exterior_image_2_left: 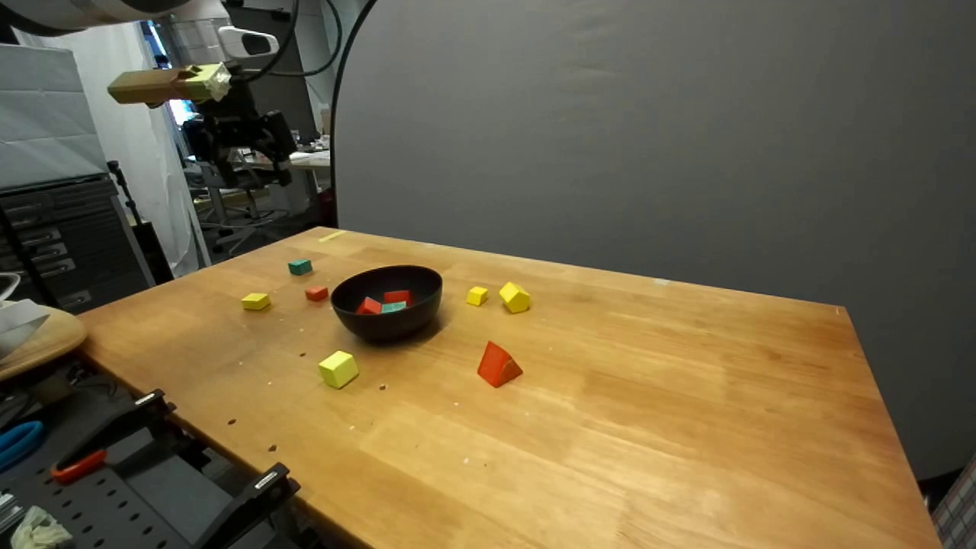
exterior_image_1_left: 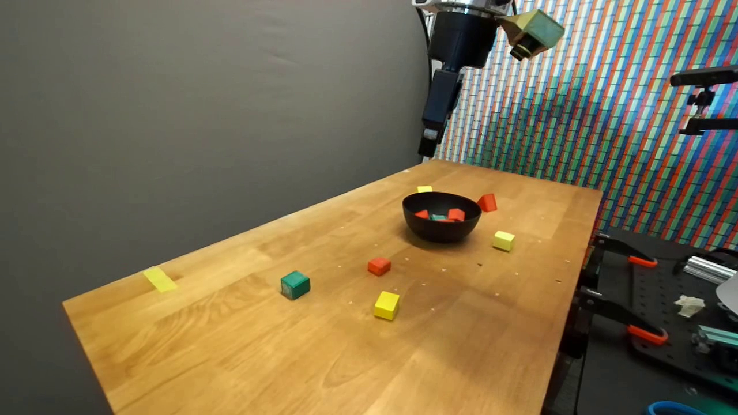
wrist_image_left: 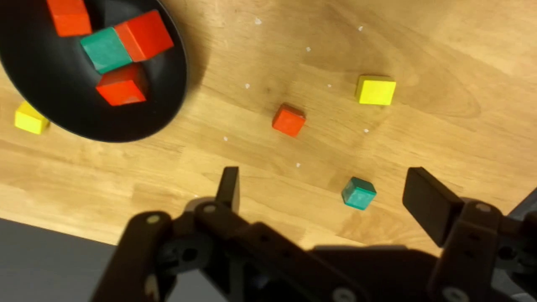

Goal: Pick up all the cubes and put them in the black bowl

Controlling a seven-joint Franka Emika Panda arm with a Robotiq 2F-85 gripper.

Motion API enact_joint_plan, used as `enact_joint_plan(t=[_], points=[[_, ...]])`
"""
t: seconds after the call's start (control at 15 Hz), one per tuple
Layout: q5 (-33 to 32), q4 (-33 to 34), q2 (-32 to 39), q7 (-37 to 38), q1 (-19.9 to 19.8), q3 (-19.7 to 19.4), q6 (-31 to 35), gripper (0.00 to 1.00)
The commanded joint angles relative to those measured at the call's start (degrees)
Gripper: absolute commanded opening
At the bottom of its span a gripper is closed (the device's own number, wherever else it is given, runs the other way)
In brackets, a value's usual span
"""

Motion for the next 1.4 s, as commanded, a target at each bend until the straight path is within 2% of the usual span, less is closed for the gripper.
enact_joint_plan(t=[0.0, 0.33, 0.73, 1.27, 1.33], points=[[-1.33, 7.61, 9.77, -2.17, 0.89, 1.75, 1.8, 1.0], [-0.05, 20.31, 26.04, -5.07, 1.86, 2.95, 4.27, 1.0], [0.74, 35.15, 41.85, -5.95, 2.43, 2.97, 3.02, 1.0], [-0.66, 49.89, 54.38, -2.57, 6.34, 0.52, -0.25, 1.0], [-0.98, 50.87, 55.2, -2.11, 6.86, -0.15, -0.89, 0.75]])
